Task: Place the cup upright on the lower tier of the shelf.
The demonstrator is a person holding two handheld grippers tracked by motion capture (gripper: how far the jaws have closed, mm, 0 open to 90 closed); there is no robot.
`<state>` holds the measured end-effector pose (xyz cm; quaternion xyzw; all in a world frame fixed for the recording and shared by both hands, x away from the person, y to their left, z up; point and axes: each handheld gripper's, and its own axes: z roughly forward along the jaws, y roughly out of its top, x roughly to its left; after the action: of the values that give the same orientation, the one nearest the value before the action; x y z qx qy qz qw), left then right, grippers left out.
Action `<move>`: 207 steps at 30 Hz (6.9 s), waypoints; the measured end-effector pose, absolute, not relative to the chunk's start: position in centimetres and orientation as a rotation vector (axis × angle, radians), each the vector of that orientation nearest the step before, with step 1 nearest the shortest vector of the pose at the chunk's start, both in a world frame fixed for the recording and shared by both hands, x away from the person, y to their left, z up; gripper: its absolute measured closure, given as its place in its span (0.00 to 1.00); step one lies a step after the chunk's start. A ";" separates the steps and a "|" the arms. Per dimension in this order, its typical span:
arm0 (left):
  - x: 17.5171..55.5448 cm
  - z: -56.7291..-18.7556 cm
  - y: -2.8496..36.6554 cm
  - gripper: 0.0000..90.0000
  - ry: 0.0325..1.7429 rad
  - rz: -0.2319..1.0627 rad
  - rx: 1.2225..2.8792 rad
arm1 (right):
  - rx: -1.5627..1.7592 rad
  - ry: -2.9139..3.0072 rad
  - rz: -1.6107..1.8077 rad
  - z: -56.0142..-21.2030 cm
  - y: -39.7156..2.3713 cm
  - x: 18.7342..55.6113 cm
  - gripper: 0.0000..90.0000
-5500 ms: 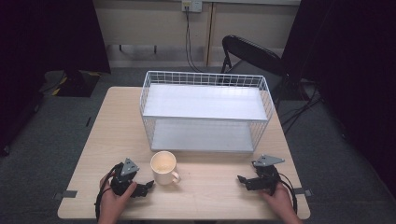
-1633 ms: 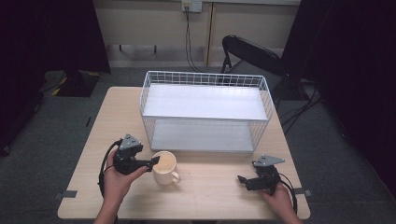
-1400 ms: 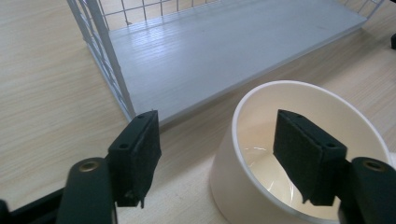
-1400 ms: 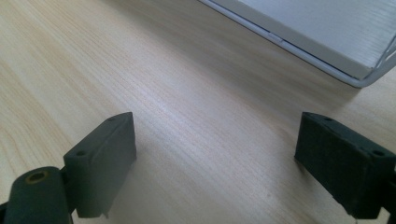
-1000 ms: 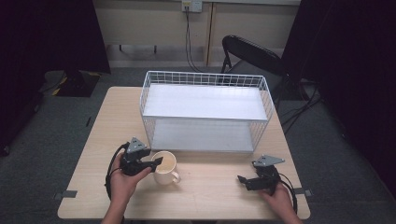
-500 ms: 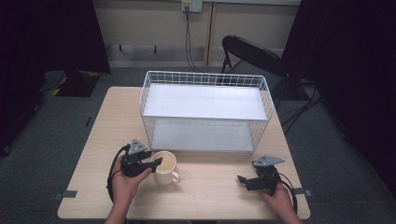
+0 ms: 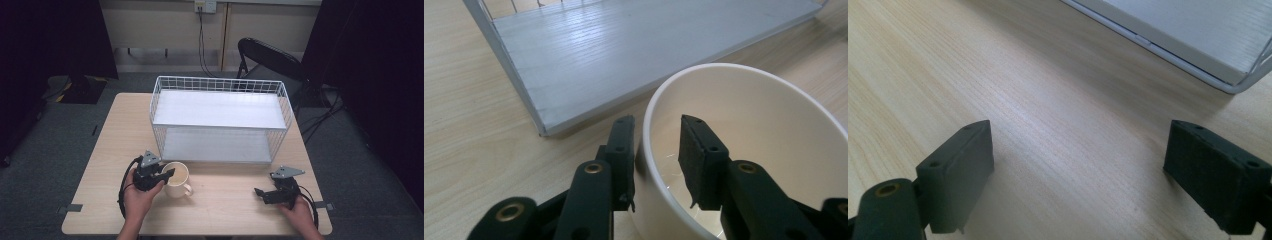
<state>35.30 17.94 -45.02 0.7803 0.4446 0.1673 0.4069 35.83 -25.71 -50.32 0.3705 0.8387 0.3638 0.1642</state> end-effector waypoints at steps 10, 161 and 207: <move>35.3 -45.1 17.7 0.83 1.123 0.428 1.978 | 1.056 2.391 1.037 -50.3 -25.7 35.8 0.13; 42.7 -42.8 8.8 0.91 1.259 0.758 1.826 | 1.056 2.391 1.037 -50.3 -25.7 35.8 0.13; 40.5 -41.5 9.8 0.33 1.135 0.636 1.733 | 1.056 2.391 1.037 -50.3 -25.7 35.8 0.13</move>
<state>40.48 9.83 -41.55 0.7067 0.4629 0.2593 0.4681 35.83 -25.71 -50.32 0.3705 0.8388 0.3637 0.1642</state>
